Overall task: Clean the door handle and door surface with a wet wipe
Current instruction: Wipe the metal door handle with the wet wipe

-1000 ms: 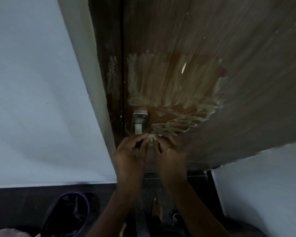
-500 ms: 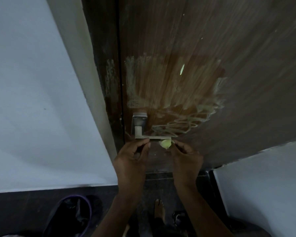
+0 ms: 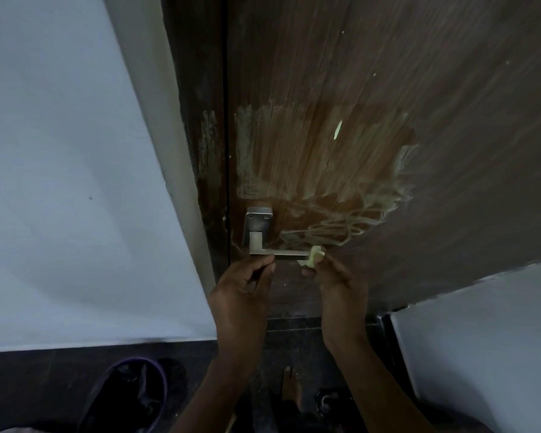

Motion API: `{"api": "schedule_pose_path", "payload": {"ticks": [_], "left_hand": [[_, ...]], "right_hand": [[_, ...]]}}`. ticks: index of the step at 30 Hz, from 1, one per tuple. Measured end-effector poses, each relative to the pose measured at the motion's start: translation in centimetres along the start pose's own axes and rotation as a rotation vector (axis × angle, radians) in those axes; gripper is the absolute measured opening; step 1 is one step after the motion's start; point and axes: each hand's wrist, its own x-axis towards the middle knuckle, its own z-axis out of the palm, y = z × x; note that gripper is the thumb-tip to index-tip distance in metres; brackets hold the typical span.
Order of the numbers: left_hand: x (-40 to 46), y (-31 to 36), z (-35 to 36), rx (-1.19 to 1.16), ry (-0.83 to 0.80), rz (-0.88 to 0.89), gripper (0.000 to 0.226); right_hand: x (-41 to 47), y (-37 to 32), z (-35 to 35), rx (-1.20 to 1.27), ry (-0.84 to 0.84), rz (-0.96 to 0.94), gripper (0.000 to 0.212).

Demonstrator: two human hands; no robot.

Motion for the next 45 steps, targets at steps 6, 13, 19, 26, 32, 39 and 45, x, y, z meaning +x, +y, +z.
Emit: {"api": "schedule_pose_path", "payload": {"ticks": [6,13,19,26,32,39,45], "left_hand": [[0.0,0.3,0.3,-0.009,-0.009,-0.018,0.021],[0.1,-0.2,0.0,-0.057,0.036,-0.073,0.02],[0.2,-0.5,-0.5,-0.05,0.074,-0.151,0.019],[-0.1,-1.4,0.0,-0.116,0.161,-0.395,0.02],[1.0,-1.8,-0.2,-0.111,0.187,-0.424,0.01],[2.5,-2.9,0.4,-0.101,0.126,-0.525,0.014],[1.3,-2.5,1.5,-0.051,0.111,-0.54,0.019]], "right_hand": [[2.0,-1.6,0.6,0.212,-0.108,0.225,0.02],[2.0,-1.8,-0.3,0.246,-0.113,0.364,0.016],[3.1,-1.9,-0.5,0.594,-0.084,0.743,0.019],[1.5,2.1,2.3,0.91,-0.103,0.774,0.025],[1.2,3.4,6.3,0.824,-0.203,0.786,0.031],[1.7,5.0,8.7,0.819,-0.031,0.772,0.025],[1.7,6.6,8.2,0.369,-0.188,0.657,0.029]]}}
